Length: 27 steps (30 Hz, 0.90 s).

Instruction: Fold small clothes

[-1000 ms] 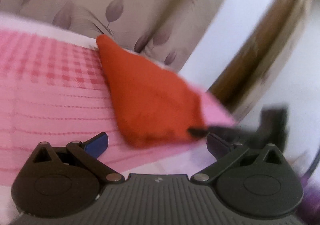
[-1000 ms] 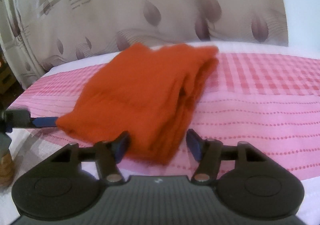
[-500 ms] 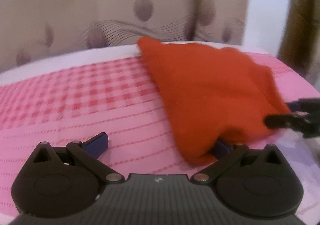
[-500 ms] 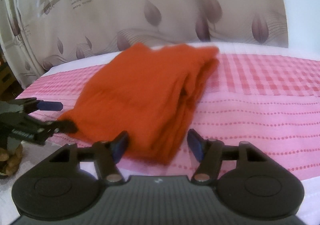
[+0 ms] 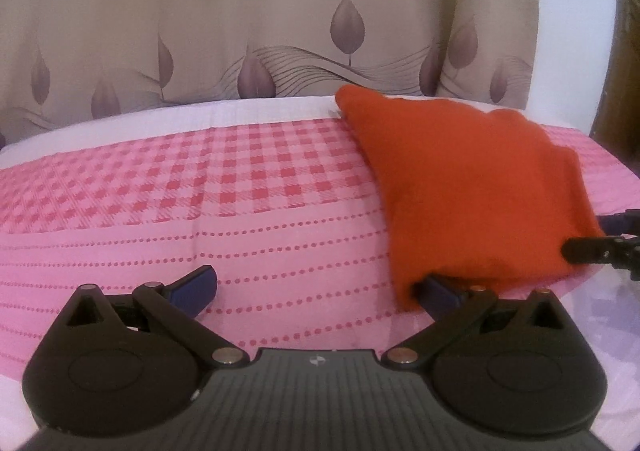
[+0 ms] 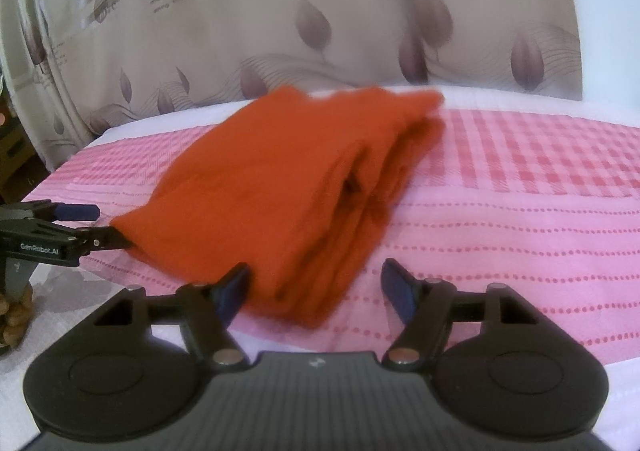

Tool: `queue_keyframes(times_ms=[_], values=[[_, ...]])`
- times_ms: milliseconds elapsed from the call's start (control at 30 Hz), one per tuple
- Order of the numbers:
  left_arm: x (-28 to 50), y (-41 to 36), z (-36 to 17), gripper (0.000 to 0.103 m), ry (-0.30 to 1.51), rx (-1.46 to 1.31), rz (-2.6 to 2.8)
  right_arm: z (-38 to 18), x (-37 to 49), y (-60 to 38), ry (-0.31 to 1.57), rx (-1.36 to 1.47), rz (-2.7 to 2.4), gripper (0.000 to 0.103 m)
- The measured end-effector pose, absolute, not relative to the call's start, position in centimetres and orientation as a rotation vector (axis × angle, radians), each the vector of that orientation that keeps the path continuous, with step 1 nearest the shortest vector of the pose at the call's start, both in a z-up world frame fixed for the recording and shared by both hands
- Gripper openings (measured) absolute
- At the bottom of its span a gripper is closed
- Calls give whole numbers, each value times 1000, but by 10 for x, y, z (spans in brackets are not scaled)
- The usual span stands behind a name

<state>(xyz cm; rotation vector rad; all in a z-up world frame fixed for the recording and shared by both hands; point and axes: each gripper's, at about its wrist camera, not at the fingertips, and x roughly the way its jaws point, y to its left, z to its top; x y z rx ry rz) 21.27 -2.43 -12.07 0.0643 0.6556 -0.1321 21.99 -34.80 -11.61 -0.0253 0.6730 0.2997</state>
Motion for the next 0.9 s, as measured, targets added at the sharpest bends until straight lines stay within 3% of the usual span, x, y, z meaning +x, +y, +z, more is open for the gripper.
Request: queue_keyframes(times_ms=[900], values=[[211, -37, -125, 103, 627, 161, -111, -118, 218, -342, 663, -62, 272, 80]])
